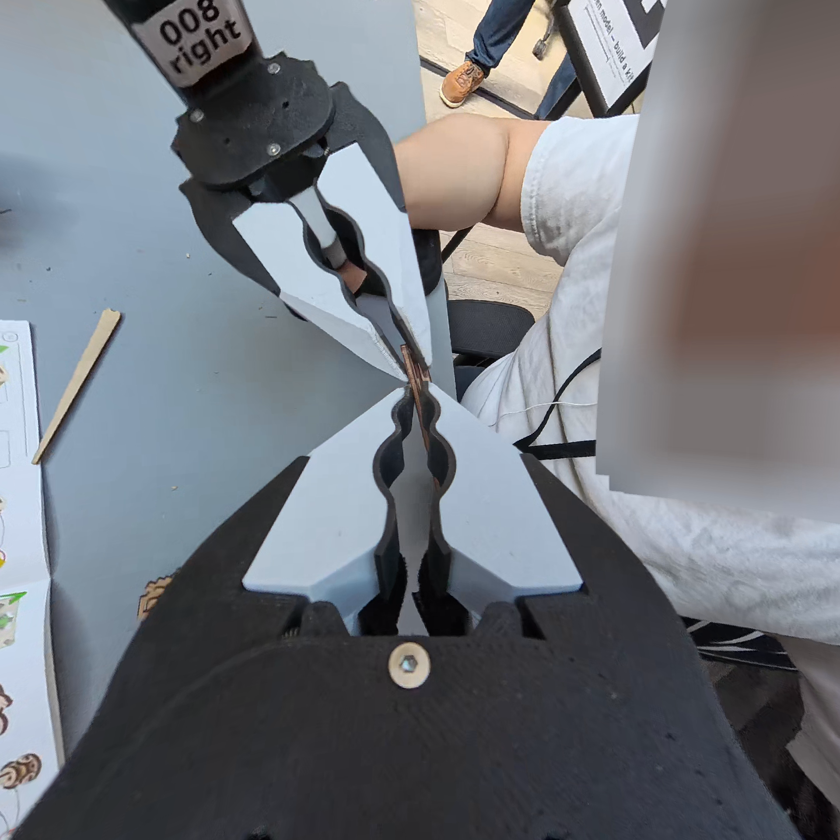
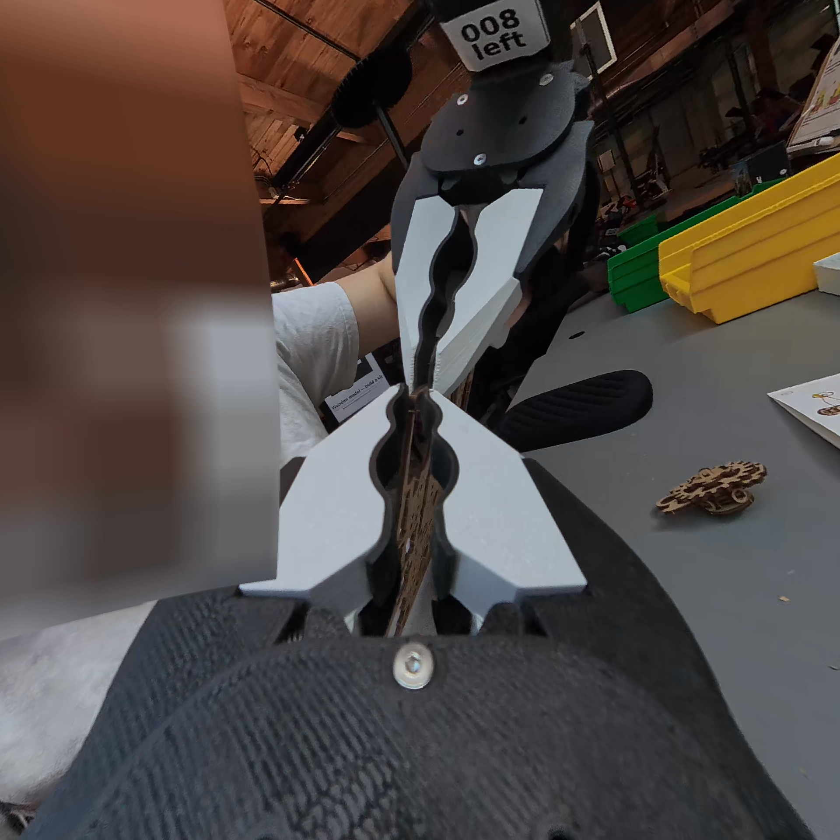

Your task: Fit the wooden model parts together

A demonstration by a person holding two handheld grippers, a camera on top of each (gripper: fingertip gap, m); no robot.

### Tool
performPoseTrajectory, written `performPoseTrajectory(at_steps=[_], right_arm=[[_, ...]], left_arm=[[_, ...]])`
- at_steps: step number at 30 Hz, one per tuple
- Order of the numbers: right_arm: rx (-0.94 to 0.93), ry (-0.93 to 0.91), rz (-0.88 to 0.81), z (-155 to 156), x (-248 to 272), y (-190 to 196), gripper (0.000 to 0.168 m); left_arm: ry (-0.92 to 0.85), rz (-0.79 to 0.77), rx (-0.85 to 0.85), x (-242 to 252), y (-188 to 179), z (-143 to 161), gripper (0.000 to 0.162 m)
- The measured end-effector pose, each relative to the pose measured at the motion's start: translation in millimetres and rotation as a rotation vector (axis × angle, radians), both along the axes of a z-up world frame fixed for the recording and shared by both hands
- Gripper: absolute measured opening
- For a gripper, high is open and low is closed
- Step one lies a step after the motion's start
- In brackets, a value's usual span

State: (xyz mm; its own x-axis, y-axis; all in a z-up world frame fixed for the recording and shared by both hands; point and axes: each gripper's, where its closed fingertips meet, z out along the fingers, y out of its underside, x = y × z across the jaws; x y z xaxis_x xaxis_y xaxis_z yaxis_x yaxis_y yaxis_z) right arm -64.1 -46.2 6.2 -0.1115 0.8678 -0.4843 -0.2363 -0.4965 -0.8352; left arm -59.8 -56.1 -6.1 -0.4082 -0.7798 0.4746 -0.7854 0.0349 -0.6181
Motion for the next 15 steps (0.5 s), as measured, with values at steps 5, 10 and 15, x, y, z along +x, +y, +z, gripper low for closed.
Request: performPoseTrajectory(at_steps=[5, 10, 15], right_arm=[[0.032, -0.117, -0.07, -12, 0, 8, 0.003], [0.051, -0.15, -0.07, -14, -4, 5, 0.001], [0.057, -0.127, -0.11, -11, -1, 10, 0.001]], left_arm=[[0.063, 0.062, 0.04, 0, 8, -10, 0.001], [0.055, 0.05, 0.053, -3, 5, -10, 0.002], [0.037, 0.085, 0.047, -3, 8, -10, 0.003]])
